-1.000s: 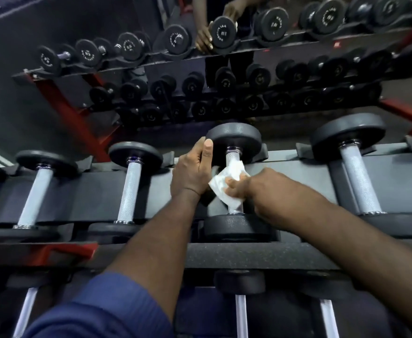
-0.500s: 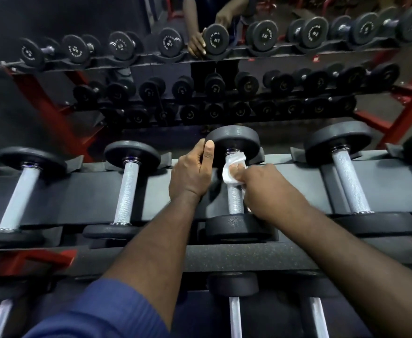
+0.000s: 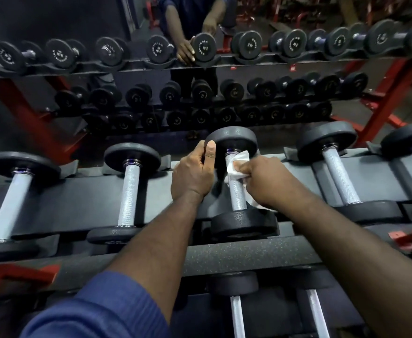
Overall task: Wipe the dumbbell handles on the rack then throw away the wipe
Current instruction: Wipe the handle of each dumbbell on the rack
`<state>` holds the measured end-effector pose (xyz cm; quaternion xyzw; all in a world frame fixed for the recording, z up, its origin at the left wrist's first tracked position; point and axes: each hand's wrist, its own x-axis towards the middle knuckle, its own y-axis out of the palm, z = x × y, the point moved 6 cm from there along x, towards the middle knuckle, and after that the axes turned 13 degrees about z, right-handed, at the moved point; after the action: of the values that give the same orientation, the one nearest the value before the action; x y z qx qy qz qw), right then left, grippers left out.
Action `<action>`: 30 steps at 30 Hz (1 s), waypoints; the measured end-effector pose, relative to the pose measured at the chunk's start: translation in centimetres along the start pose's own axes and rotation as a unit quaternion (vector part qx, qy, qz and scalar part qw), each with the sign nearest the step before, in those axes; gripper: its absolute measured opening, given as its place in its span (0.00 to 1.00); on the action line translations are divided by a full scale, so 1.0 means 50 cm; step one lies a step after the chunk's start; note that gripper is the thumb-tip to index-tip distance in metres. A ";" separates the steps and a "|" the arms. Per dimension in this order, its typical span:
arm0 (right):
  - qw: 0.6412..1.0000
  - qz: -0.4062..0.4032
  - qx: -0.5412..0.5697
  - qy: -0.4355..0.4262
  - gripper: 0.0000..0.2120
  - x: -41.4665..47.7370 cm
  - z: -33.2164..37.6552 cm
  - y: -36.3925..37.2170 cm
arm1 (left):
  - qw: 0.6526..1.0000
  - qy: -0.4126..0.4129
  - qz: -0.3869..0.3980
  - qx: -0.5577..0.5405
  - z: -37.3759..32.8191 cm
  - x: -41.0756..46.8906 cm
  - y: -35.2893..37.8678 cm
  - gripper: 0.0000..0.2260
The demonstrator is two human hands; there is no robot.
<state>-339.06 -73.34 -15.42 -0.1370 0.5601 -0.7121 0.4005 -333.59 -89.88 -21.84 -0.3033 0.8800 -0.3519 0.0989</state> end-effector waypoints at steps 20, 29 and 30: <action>0.997 -0.008 -0.013 0.075 0.19 -0.019 0.021 0.001 | 0.999 0.010 0.020 -0.023 0.005 -0.002 -0.001 0.35; 0.997 -0.011 -0.046 0.059 0.21 -0.016 0.023 0.012 | 1.000 0.009 0.022 -0.018 0.002 -0.004 -0.003 0.33; 0.997 -0.006 -0.058 0.053 0.21 -0.011 0.025 0.008 | 0.999 0.010 0.022 -0.023 0.001 -0.006 -0.003 0.34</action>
<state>-337.75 -73.82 -15.23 -0.1253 0.6205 -0.6867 0.3574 -333.27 -89.82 -21.80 -0.2823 0.8952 -0.3326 0.0910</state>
